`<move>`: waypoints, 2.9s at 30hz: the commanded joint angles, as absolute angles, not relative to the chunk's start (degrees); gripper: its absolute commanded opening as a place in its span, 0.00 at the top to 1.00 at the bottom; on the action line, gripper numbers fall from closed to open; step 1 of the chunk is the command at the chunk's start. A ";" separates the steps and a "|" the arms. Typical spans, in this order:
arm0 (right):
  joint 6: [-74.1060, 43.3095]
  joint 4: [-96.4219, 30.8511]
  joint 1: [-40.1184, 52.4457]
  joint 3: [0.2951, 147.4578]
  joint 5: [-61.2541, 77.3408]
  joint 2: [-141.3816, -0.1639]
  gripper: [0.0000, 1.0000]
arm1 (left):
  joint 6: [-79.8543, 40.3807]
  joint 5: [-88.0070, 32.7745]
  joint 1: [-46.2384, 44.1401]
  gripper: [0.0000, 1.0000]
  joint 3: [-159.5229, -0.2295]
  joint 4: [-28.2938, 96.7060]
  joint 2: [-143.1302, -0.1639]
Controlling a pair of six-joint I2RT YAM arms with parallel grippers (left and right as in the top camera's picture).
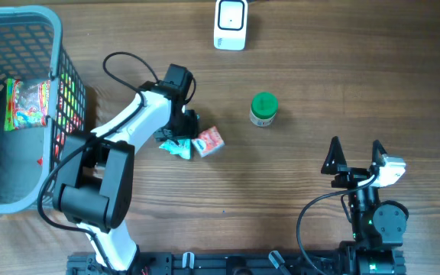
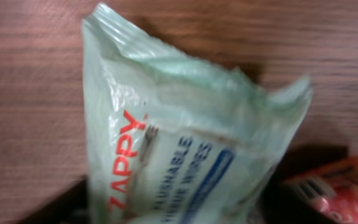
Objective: Scan the item barcode
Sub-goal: 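Lift the Zappy wipes pack and place it beside the tissue box, then reach the left gripper into the basket toward the Nescafe stick and candy bag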
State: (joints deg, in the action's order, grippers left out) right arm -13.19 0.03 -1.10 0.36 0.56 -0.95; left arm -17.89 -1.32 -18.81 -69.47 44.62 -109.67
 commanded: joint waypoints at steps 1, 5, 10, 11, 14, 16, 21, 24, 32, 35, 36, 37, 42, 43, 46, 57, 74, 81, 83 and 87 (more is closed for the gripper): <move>-13.67 0.36 -0.82 0.30 -0.01 -0.80 0.00 | -16.73 -0.25 -18.68 0.00 -72.51 46.92 -107.53; -13.67 0.34 -0.82 0.30 -0.01 -0.80 0.00 | -16.73 -0.32 -15.70 0.00 -86.06 59.11 -101.30; -13.67 0.34 -0.82 0.30 -0.01 -0.80 0.00 | -16.71 -0.27 -14.48 0.00 -103.02 70.65 -93.10; -13.67 0.36 -0.82 0.30 -0.01 -0.80 0.00 | -16.64 0.38 -14.48 0.00 -104.97 71.11 -89.73; -13.67 0.34 -0.82 0.30 -0.01 -0.80 0.00 | -10.07 4.56 -14.09 0.00 -105.01 70.04 -82.59; -13.67 0.34 -0.82 0.30 -0.01 -0.80 0.00 | -15.84 12.93 -12.23 0.00 -105.01 69.67 -79.81; -13.67 0.34 -0.82 0.30 -0.01 -0.80 0.00 | -52.49 23.81 5.13 0.00 -105.01 72.53 -76.03; -13.67 0.34 -0.82 0.32 -0.01 -0.80 0.00 | -71.31 23.79 13.91 0.00 -105.01 78.89 -78.19; -13.65 0.36 -0.82 0.30 -0.01 -0.80 0.00 | -101.54 21.74 21.39 0.00 -104.97 87.99 -91.29; -13.67 0.34 -0.82 0.30 -0.01 -0.80 0.00 | -102.52 22.39 22.04 0.00 -104.97 86.24 -96.53; -13.67 0.34 -0.82 0.30 -0.01 -0.80 0.00 | -102.50 22.35 22.35 0.00 -104.97 85.89 -98.30; -13.67 0.34 -0.82 0.30 -0.01 -0.80 0.00 | -102.50 22.35 22.65 0.00 -104.97 85.76 -100.49; -13.67 0.34 -0.82 0.30 -0.01 -0.80 0.00 | -101.38 21.93 23.62 0.00 -104.95 86.87 -110.83; -13.67 0.34 -0.82 0.30 -0.01 -0.80 0.00 | -98.39 21.19 23.97 0.00 -104.95 86.41 -112.71; -13.67 0.34 -0.82 0.30 -0.01 -0.80 0.00 | -92.62 19.29 24.80 0.00 -104.95 84.60 -115.79; -13.67 0.34 -0.82 0.30 -0.01 -0.80 0.00 | -79.88 8.95 27.66 0.00 -95.18 74.37 -119.24; -13.67 0.34 -0.82 0.30 -0.01 -0.80 0.00 | -78.65 9.50 27.88 0.96 -78.02 62.33 -118.85; -13.67 0.34 -0.82 0.30 -0.01 -0.80 0.00 | -61.45 9.91 33.04 0.96 -89.41 66.39 -110.39; -13.67 0.34 -0.82 0.30 -0.01 -0.80 0.00 | -57.10 9.91 35.59 0.96 -96.86 69.73 -105.38; -13.67 0.36 -0.82 0.30 -0.01 -0.80 0.00 | -55.68 9.85 38.65 0.96 -106.94 74.00 -95.26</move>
State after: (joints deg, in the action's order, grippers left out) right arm -13.19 0.01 -1.10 0.36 0.56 -0.95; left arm -60.58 9.10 36.56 -99.20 71.75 -106.45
